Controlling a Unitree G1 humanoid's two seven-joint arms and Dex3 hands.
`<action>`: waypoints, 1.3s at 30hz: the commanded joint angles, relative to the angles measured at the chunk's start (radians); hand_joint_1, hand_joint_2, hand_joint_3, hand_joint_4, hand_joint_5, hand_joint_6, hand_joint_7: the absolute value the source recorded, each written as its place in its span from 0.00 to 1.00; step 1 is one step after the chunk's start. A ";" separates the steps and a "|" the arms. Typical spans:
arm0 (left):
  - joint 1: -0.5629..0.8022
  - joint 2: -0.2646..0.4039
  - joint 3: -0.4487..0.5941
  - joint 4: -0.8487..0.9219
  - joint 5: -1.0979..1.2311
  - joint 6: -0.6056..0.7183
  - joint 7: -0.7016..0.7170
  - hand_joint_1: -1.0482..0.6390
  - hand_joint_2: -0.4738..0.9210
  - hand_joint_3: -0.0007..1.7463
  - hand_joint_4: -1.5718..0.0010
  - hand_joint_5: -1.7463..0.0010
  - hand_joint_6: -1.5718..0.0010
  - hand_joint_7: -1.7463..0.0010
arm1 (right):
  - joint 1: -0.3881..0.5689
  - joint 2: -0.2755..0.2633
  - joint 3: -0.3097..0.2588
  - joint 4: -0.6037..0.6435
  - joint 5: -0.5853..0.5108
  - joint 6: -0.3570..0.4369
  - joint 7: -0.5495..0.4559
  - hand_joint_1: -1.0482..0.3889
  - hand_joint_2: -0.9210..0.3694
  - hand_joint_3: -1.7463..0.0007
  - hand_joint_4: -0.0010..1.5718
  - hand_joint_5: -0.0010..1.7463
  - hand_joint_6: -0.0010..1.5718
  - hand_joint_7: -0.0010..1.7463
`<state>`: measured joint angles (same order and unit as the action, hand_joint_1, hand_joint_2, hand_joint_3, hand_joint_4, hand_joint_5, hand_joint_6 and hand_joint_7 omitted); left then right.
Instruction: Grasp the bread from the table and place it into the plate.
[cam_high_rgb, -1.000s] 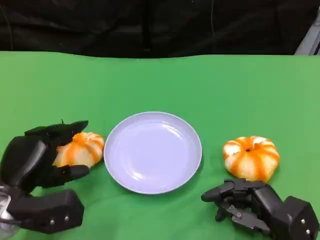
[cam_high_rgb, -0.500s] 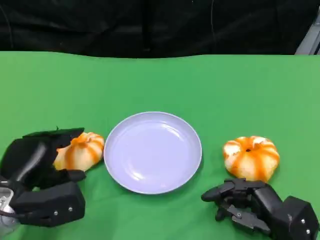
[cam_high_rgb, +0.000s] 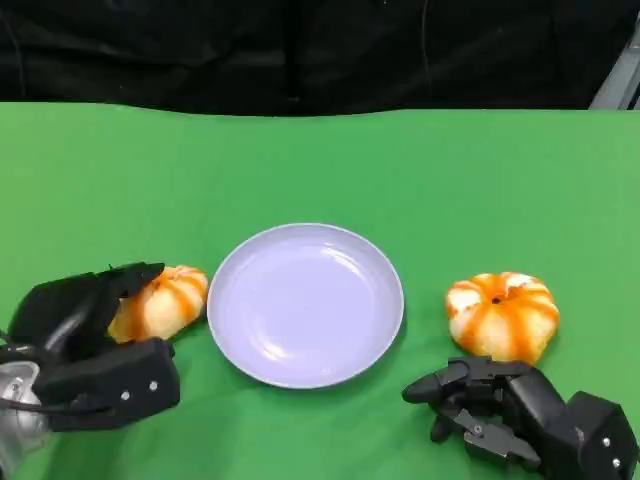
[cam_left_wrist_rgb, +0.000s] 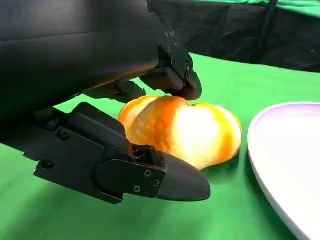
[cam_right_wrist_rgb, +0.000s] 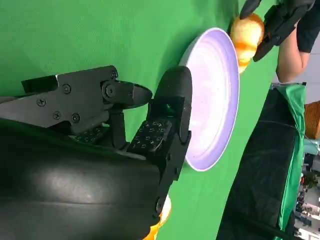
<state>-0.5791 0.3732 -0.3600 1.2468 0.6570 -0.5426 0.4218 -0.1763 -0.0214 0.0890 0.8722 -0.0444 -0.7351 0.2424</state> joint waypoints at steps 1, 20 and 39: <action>-0.021 -0.010 -0.005 0.021 -0.020 0.018 -0.028 0.06 1.00 0.18 0.72 1.00 0.71 1.00 | 0.022 -0.012 -0.001 0.001 -0.010 0.033 -0.007 0.72 0.00 0.77 0.49 0.72 0.64 0.30; -0.059 -0.039 -0.045 0.053 -0.021 0.090 -0.052 0.12 0.99 0.15 0.72 1.00 0.70 1.00 | 0.019 -0.008 -0.002 0.001 -0.007 0.041 -0.006 0.71 0.00 0.77 0.49 0.72 0.64 0.31; -0.082 -0.056 -0.096 0.077 -0.009 0.204 -0.090 0.37 1.00 0.08 0.70 0.99 0.59 0.97 | 0.016 -0.010 -0.004 0.006 0.000 0.041 0.001 0.71 0.00 0.77 0.50 0.72 0.64 0.30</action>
<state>-0.6625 0.3120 -0.4478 1.3085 0.6420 -0.3669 0.3660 -0.1701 -0.0207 0.0889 0.8580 -0.0438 -0.7197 0.2359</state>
